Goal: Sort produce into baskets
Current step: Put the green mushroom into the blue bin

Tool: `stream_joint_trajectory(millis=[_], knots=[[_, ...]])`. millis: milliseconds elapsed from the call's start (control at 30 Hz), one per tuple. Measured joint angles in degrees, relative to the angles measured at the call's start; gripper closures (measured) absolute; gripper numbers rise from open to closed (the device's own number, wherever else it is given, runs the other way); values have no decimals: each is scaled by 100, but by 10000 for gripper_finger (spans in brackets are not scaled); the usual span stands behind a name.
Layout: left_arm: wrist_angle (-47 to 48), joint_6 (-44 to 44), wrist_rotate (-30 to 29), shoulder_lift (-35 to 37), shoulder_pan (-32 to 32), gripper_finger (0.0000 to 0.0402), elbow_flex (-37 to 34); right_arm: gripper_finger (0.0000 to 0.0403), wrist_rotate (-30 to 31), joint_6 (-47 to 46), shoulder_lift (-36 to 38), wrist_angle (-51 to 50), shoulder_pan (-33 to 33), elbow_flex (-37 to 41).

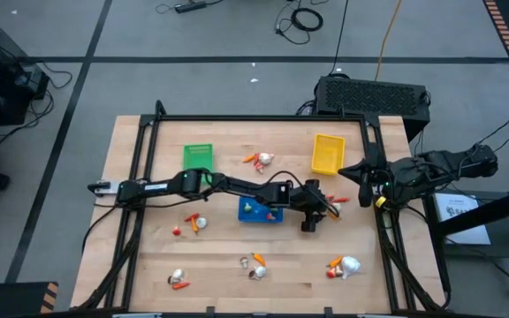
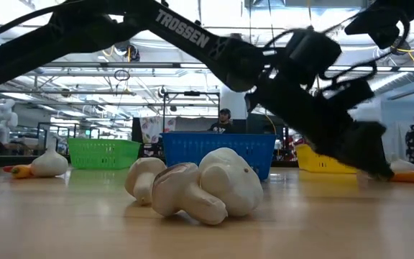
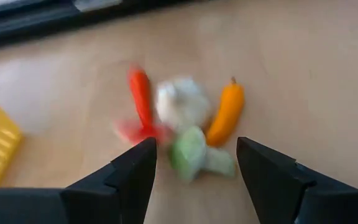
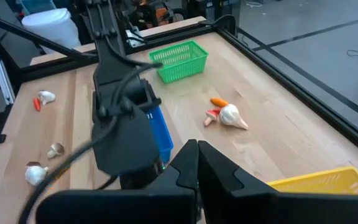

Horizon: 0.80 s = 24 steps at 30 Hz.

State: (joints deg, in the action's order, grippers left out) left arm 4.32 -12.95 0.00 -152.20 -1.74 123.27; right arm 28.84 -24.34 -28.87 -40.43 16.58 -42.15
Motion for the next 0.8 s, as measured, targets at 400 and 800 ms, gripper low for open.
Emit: stream_joint_trajectory(millis=[400,800], knots=[[-55,-99,17,6,0,171,-1,403,117,20,-2,-10,0,0],[-137,-101,19,6,7,172,-1,403,149,59,-2,-14,0,0]])
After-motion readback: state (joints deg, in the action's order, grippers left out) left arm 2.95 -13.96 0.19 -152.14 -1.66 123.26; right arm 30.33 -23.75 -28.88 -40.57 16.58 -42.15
